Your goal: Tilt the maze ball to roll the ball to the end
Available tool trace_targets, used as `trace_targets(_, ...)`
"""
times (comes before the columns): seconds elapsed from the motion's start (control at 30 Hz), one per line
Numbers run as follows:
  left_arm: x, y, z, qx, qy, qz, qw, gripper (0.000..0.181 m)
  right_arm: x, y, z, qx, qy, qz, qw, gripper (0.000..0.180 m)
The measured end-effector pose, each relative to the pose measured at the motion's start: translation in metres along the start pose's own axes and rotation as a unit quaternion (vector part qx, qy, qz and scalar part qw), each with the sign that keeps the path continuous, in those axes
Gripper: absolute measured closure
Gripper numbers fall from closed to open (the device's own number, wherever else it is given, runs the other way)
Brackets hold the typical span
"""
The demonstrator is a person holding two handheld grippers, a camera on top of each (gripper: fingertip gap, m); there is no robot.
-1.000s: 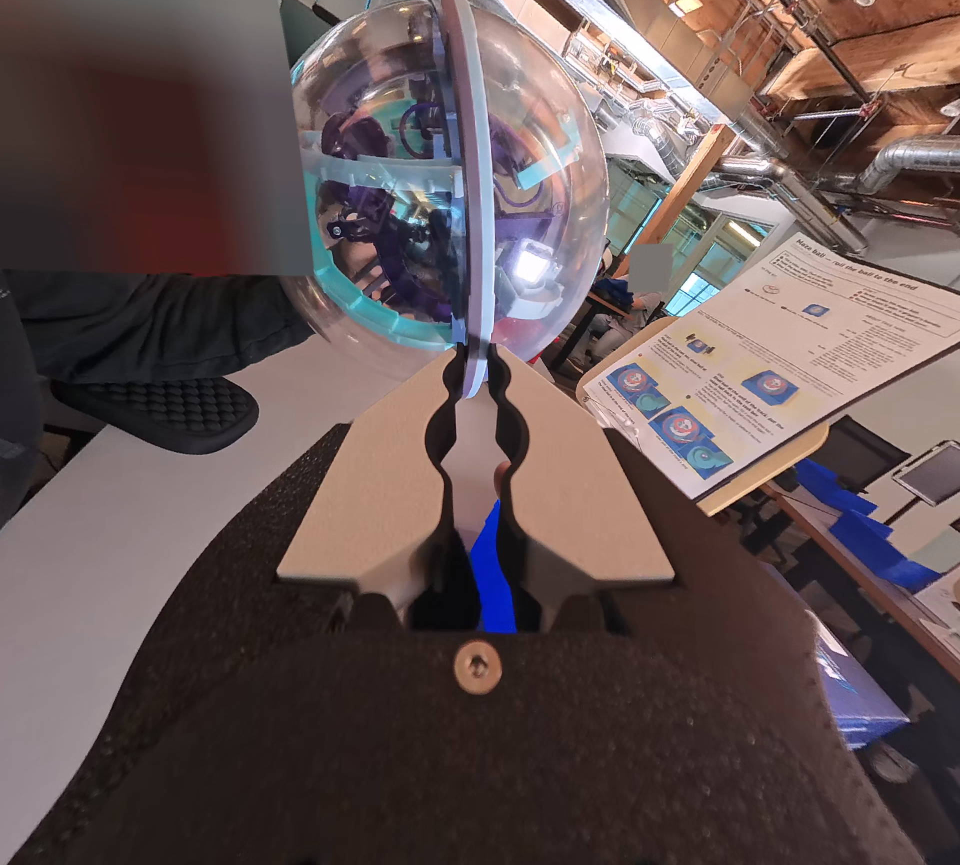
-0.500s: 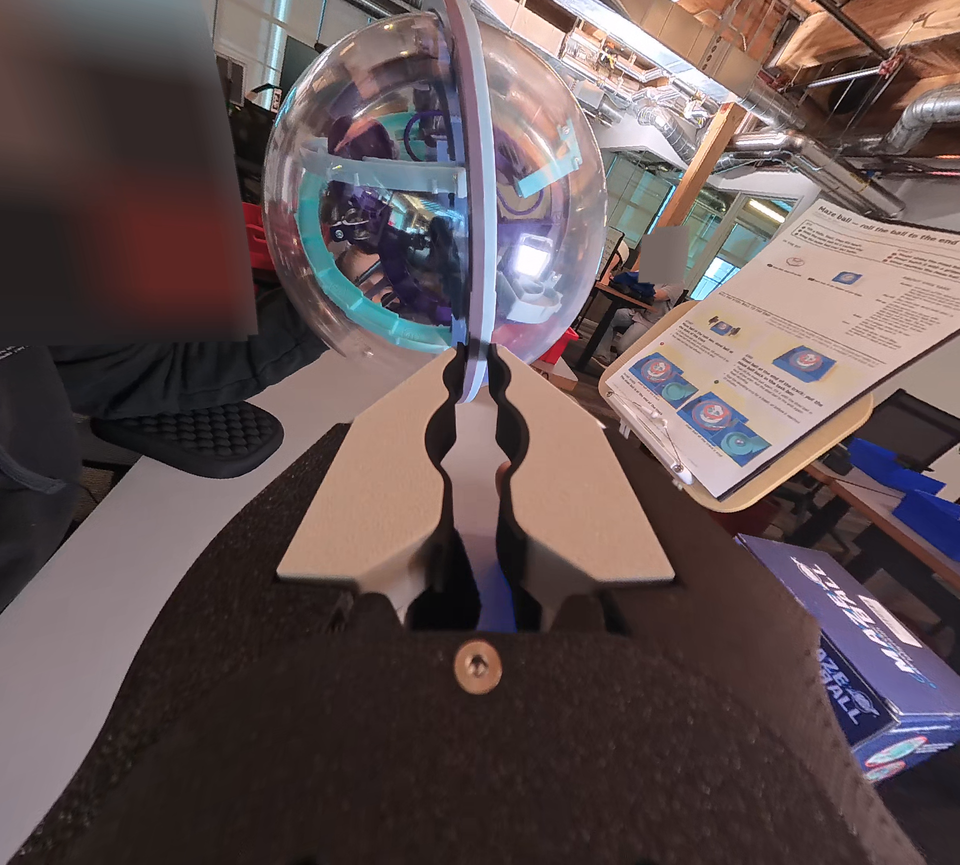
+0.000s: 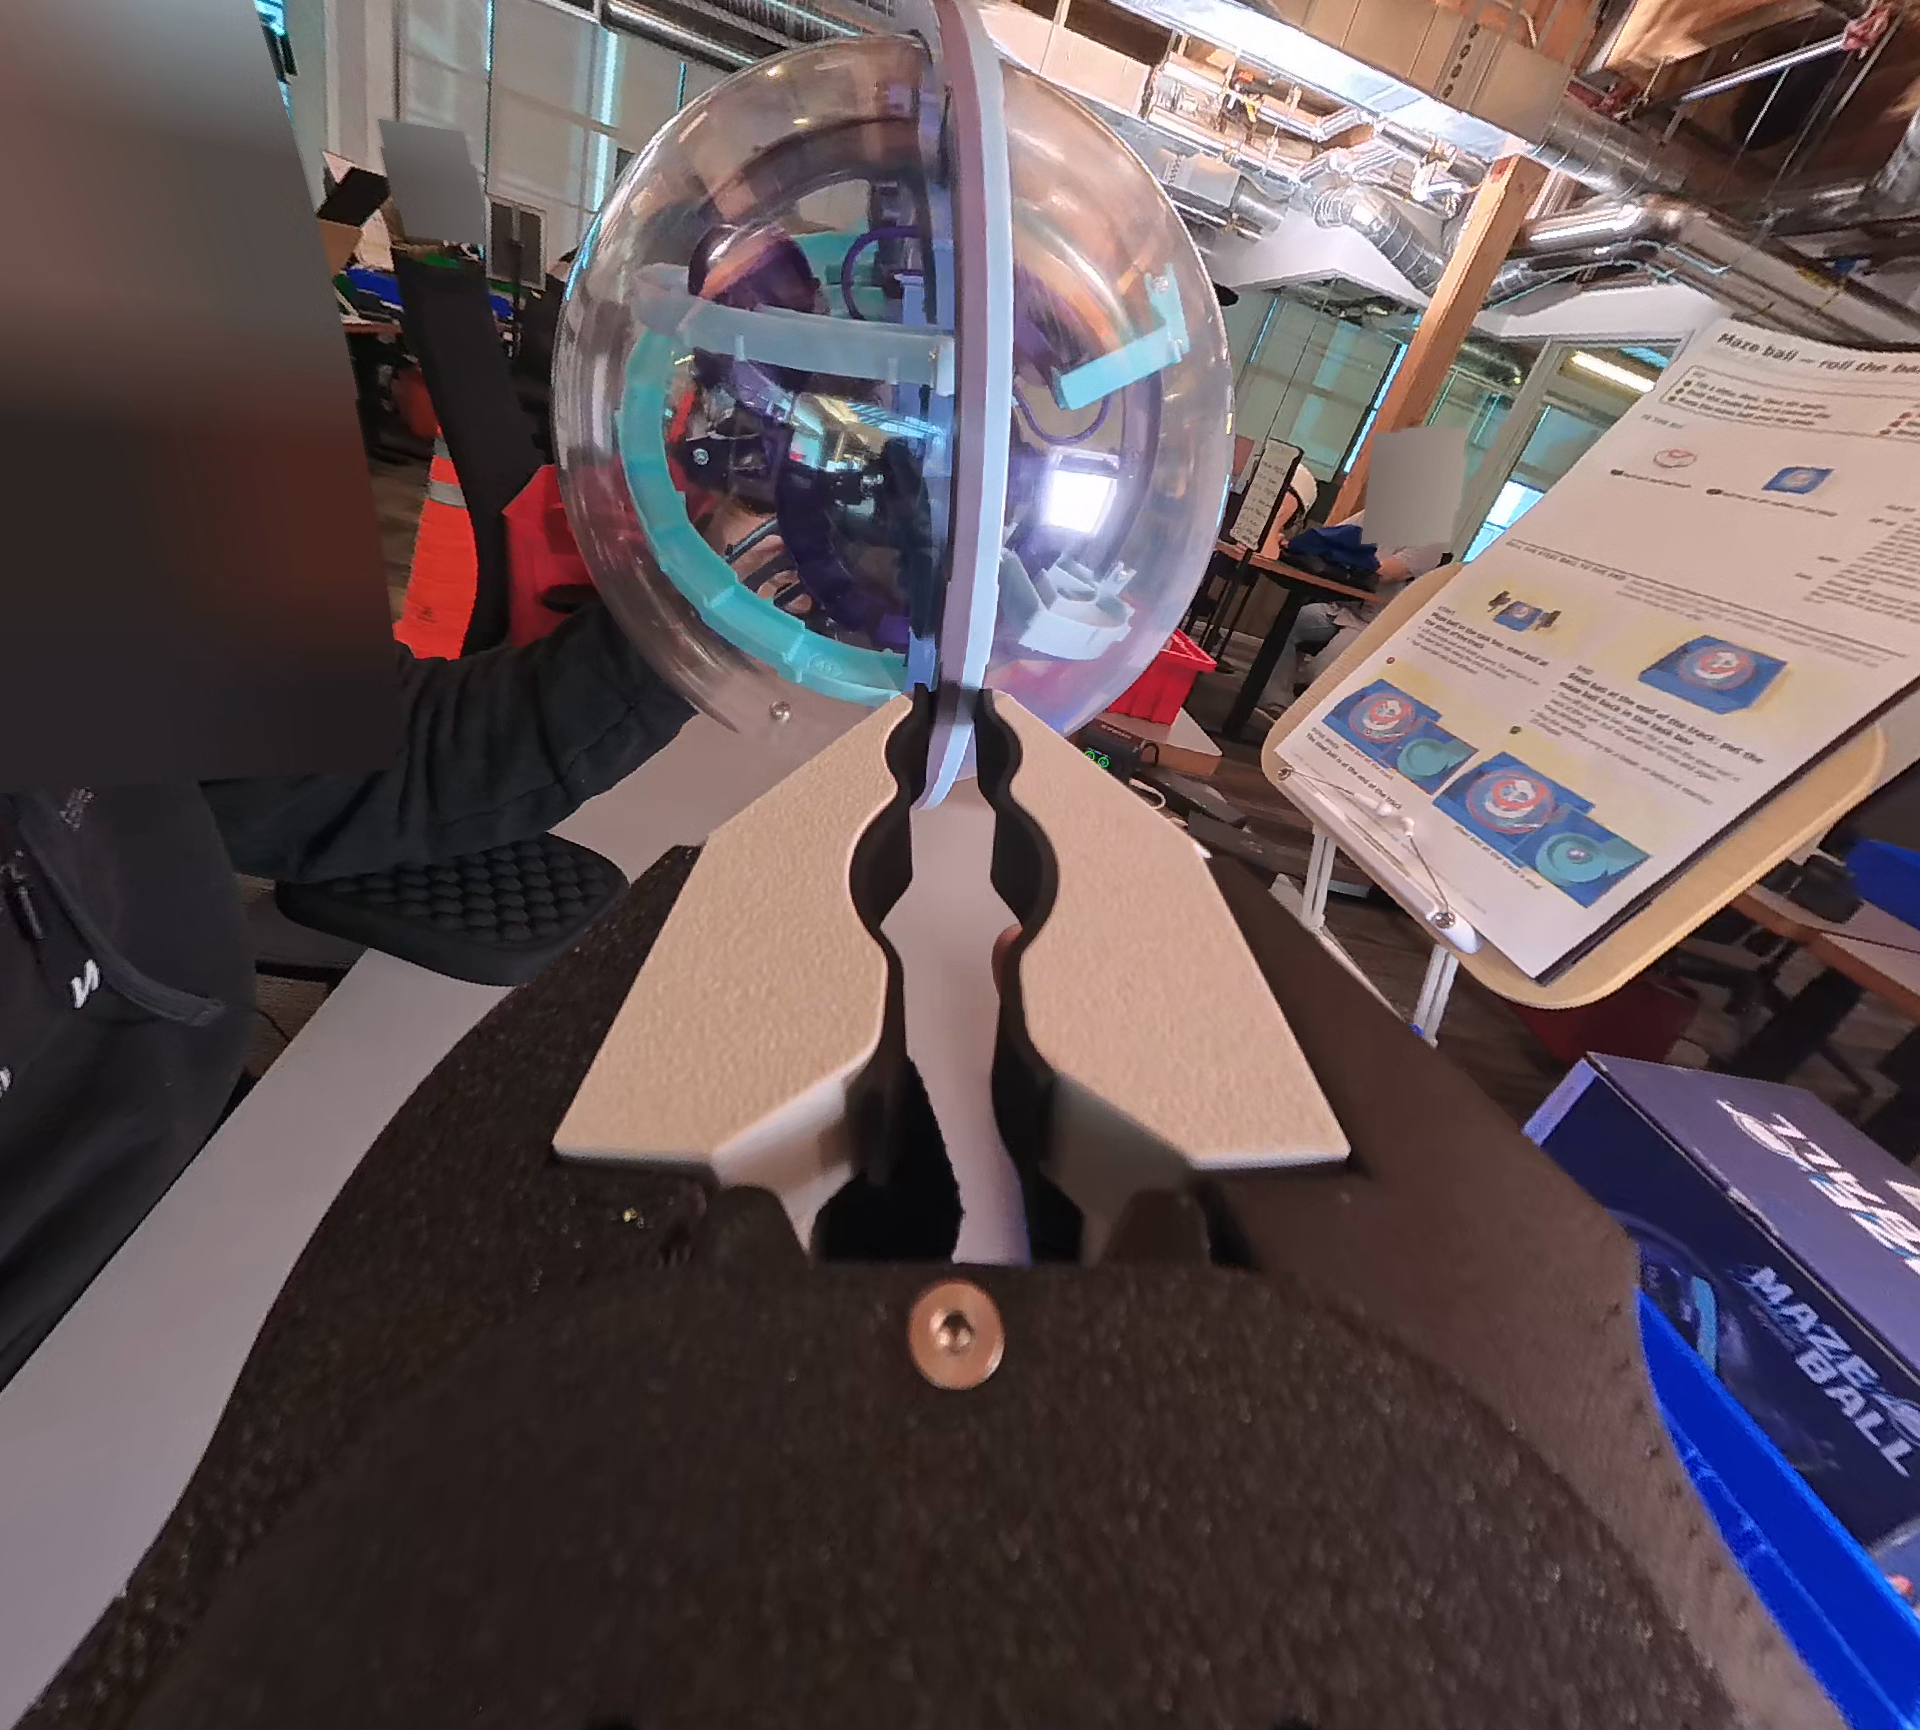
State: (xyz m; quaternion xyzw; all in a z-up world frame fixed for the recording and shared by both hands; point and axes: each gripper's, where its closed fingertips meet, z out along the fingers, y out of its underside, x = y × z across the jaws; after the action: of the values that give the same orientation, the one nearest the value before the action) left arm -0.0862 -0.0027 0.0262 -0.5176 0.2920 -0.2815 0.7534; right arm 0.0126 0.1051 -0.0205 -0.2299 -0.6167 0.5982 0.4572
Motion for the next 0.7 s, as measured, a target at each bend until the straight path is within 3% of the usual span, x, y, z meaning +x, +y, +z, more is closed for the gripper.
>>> trace_targets(0.7, -0.020, 0.007, -0.006, -0.005, -0.035, -0.072, 0.997, 0.173, 0.007, 0.015, 0.006, -0.015, -0.007, 0.053, 0.998, 0.173)
